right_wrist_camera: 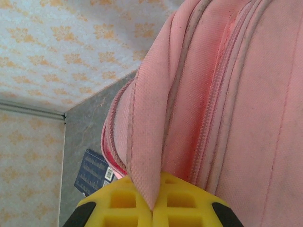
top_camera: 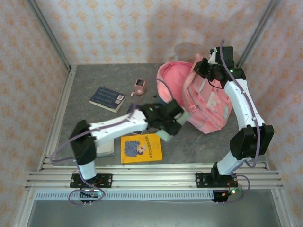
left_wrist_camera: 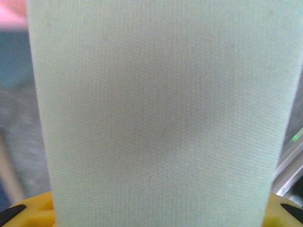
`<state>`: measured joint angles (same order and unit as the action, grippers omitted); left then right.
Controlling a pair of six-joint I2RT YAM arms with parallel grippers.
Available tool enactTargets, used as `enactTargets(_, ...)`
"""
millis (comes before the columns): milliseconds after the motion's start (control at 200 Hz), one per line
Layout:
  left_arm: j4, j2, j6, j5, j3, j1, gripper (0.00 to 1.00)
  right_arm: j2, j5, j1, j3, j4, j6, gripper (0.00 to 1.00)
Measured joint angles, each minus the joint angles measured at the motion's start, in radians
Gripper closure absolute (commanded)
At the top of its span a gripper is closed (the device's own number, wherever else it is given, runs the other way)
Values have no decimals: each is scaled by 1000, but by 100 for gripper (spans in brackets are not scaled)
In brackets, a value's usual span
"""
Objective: Pack books, pencil case, and school supplies into a backpack
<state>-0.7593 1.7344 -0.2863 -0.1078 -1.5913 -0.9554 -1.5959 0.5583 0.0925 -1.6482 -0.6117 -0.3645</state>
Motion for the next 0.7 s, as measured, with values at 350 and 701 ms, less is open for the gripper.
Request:
enactTargets(350,-19,-89,-63,-76,-131,248,52,48,145,-5,72,17,134,100)
enactTargets(701,15,210,-186,-211,-402,297,52,142,326,-6,202,158,55,100)
